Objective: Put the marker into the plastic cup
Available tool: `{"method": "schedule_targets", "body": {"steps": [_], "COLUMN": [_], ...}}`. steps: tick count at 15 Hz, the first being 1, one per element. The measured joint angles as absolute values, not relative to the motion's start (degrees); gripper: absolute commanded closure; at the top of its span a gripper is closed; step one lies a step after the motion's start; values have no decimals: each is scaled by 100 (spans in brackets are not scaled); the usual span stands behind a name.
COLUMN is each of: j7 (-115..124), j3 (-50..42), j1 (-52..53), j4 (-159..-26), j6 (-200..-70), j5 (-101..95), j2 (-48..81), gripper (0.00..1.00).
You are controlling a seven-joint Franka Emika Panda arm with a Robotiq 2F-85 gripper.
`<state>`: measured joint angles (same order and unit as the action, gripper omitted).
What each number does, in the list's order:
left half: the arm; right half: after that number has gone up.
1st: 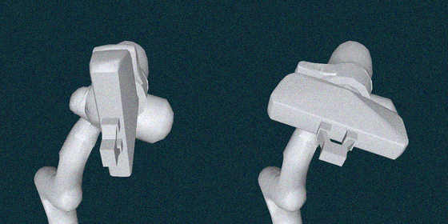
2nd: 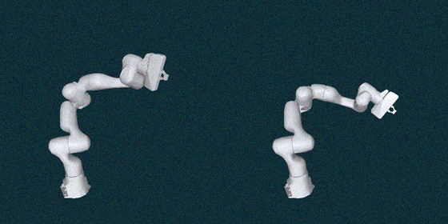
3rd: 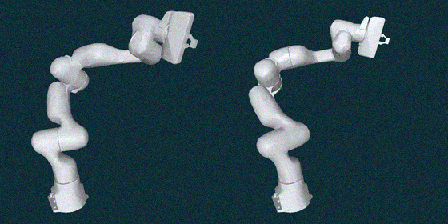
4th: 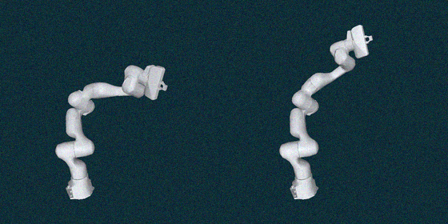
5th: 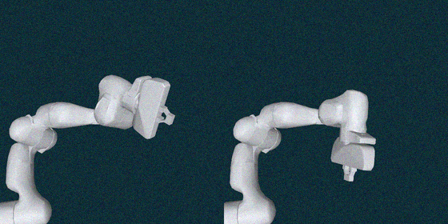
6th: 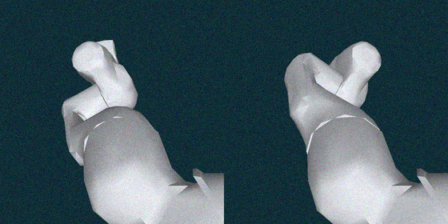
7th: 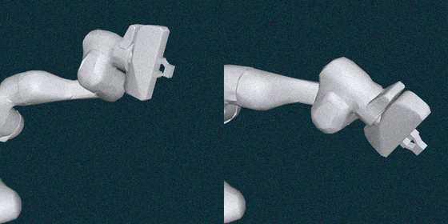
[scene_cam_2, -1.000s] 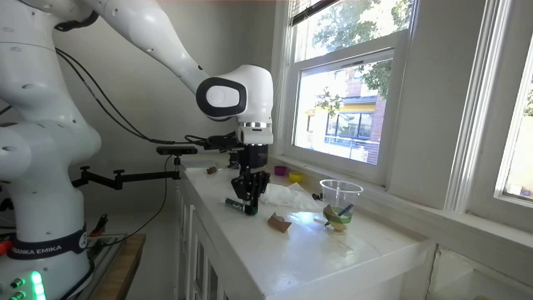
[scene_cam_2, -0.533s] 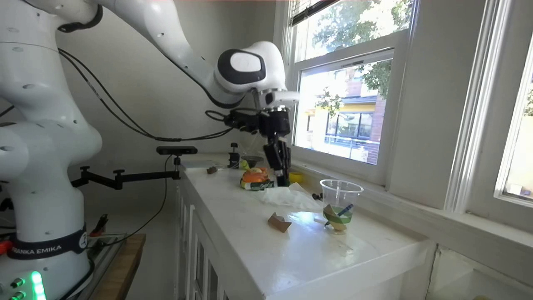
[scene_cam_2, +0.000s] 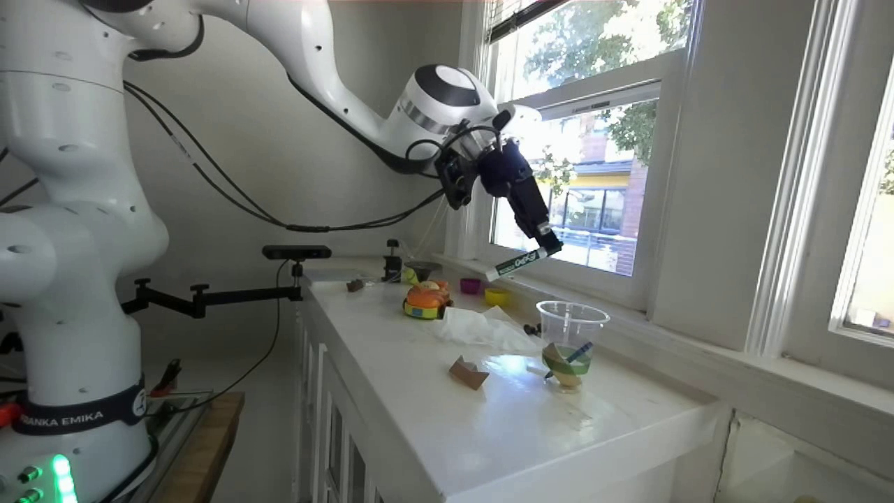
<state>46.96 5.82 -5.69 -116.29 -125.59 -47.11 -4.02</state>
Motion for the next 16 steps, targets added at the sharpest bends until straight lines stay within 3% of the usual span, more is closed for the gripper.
{"method": "schedule_targets", "body": {"steps": [9,16], "j7": [4984,7276], "j3": [314,285], "j1": [-349,-172], "j4": [-11565,-11996], "j6": [-13158,-12852], "j5": [-7921,-10920], "j2": [-15,-84], "gripper": [95,95]}}
